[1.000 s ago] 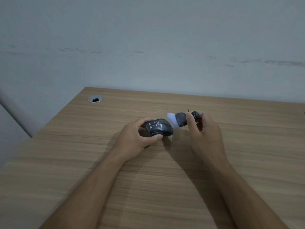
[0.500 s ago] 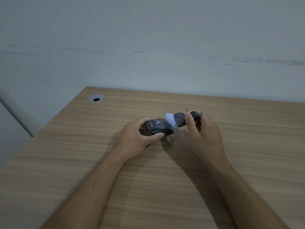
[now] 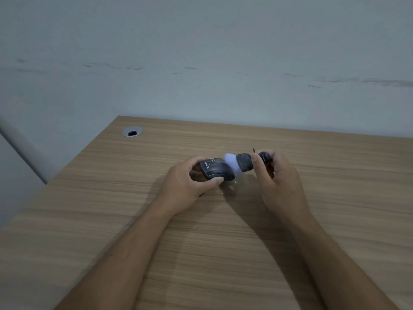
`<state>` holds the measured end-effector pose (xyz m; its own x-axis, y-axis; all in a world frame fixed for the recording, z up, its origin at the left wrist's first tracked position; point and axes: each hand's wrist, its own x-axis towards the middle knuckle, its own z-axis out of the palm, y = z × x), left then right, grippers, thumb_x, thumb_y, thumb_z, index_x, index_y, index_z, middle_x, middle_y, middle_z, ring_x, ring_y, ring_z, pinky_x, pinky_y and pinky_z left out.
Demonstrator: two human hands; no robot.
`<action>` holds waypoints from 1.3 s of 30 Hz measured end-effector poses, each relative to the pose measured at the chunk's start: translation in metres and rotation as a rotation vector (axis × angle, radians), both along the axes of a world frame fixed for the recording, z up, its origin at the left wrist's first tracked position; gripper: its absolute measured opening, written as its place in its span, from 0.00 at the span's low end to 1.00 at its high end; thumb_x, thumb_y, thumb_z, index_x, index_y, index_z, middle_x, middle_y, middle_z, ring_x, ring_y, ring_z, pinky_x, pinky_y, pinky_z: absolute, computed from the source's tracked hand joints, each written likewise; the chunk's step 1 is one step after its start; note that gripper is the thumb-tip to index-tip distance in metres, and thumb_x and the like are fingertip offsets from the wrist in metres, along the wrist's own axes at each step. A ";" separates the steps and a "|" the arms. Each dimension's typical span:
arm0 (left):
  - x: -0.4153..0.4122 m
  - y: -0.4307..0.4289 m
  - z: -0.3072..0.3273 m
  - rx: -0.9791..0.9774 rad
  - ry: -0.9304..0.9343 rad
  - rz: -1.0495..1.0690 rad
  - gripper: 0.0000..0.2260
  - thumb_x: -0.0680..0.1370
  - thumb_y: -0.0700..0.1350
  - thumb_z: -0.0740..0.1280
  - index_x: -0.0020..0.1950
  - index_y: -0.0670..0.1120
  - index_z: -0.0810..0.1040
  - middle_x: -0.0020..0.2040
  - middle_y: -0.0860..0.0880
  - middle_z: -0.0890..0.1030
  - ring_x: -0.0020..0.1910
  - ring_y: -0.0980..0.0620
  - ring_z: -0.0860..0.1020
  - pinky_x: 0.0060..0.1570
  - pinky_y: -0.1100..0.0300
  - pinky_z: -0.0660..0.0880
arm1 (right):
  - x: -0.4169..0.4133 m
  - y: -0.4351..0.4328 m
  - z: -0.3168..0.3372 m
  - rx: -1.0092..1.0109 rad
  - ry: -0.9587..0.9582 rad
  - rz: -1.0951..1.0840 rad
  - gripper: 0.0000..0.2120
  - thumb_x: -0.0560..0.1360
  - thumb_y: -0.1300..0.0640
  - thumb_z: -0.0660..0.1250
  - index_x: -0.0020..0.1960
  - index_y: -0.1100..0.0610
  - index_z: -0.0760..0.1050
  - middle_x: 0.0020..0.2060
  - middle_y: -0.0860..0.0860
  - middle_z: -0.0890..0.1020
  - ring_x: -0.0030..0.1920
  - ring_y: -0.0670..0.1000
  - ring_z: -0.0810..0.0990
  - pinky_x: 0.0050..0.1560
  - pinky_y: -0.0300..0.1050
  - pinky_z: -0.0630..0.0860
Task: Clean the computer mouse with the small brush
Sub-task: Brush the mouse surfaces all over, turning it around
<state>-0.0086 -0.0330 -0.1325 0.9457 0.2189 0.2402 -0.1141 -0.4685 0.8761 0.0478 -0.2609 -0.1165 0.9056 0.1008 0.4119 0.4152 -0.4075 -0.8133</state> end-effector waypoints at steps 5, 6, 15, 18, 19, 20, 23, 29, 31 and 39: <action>0.001 0.004 -0.001 0.024 -0.014 0.005 0.19 0.74 0.45 0.84 0.61 0.60 0.86 0.52 0.58 0.90 0.52 0.60 0.88 0.51 0.68 0.80 | -0.016 0.014 0.006 0.001 -0.027 0.200 0.05 0.85 0.51 0.70 0.55 0.51 0.82 0.42 0.46 0.86 0.41 0.44 0.82 0.41 0.36 0.76; 0.000 0.004 -0.001 0.019 -0.020 0.005 0.19 0.74 0.44 0.84 0.61 0.60 0.86 0.52 0.57 0.90 0.52 0.59 0.88 0.51 0.68 0.80 | -0.015 0.014 0.003 -0.016 -0.026 0.193 0.04 0.85 0.51 0.70 0.55 0.50 0.82 0.43 0.46 0.86 0.41 0.44 0.82 0.42 0.36 0.76; 0.002 0.002 -0.004 0.033 -0.064 0.013 0.19 0.74 0.49 0.85 0.63 0.58 0.86 0.51 0.58 0.89 0.52 0.60 0.87 0.52 0.72 0.77 | -0.009 0.005 0.004 -0.029 -0.042 0.039 0.05 0.86 0.49 0.69 0.56 0.50 0.81 0.43 0.42 0.85 0.42 0.40 0.81 0.41 0.29 0.71; 0.000 0.000 -0.002 0.080 -0.083 -0.012 0.18 0.74 0.48 0.85 0.61 0.58 0.85 0.52 0.60 0.88 0.54 0.62 0.85 0.53 0.69 0.79 | -0.022 0.016 0.013 0.035 -0.079 0.167 0.06 0.86 0.52 0.69 0.58 0.52 0.82 0.44 0.43 0.86 0.42 0.40 0.82 0.43 0.30 0.74; 0.000 0.000 -0.002 0.087 -0.095 -0.016 0.19 0.73 0.47 0.85 0.62 0.56 0.86 0.54 0.59 0.88 0.56 0.61 0.85 0.57 0.63 0.81 | -0.024 0.019 0.013 0.025 -0.083 0.200 0.05 0.86 0.52 0.69 0.58 0.52 0.82 0.45 0.44 0.86 0.43 0.41 0.83 0.43 0.32 0.75; 0.000 0.000 -0.001 0.090 -0.110 -0.017 0.21 0.73 0.45 0.84 0.64 0.55 0.86 0.56 0.59 0.88 0.58 0.61 0.84 0.60 0.58 0.81 | -0.024 0.020 0.010 0.006 -0.082 0.213 0.05 0.86 0.52 0.69 0.58 0.51 0.82 0.45 0.44 0.86 0.44 0.43 0.83 0.44 0.35 0.77; 0.000 0.000 -0.004 0.121 -0.163 -0.011 0.25 0.72 0.42 0.84 0.67 0.55 0.85 0.60 0.61 0.87 0.61 0.60 0.83 0.65 0.57 0.79 | -0.017 0.015 0.004 -0.051 -0.060 0.135 0.05 0.85 0.50 0.69 0.57 0.50 0.82 0.42 0.44 0.85 0.42 0.42 0.82 0.41 0.33 0.74; 0.002 0.001 -0.006 0.098 -0.195 -0.023 0.25 0.74 0.46 0.85 0.69 0.54 0.84 0.62 0.59 0.87 0.61 0.54 0.84 0.65 0.63 0.77 | -0.006 0.002 0.004 -0.054 -0.016 -0.021 0.07 0.85 0.46 0.68 0.56 0.48 0.81 0.42 0.43 0.85 0.44 0.42 0.82 0.41 0.34 0.74; 0.002 0.001 -0.007 0.118 -0.200 -0.024 0.24 0.73 0.46 0.85 0.67 0.56 0.83 0.61 0.61 0.86 0.61 0.56 0.83 0.64 0.65 0.76 | -0.014 0.007 0.009 0.029 -0.037 0.026 0.07 0.86 0.47 0.68 0.56 0.49 0.82 0.43 0.46 0.86 0.43 0.45 0.83 0.43 0.39 0.76; 0.003 0.001 -0.008 0.244 -0.201 -0.040 0.26 0.73 0.46 0.84 0.70 0.53 0.84 0.60 0.58 0.86 0.62 0.54 0.82 0.65 0.52 0.78 | -0.021 0.022 0.006 -0.010 -0.049 0.102 0.08 0.86 0.48 0.68 0.56 0.51 0.82 0.42 0.46 0.86 0.43 0.47 0.83 0.42 0.41 0.77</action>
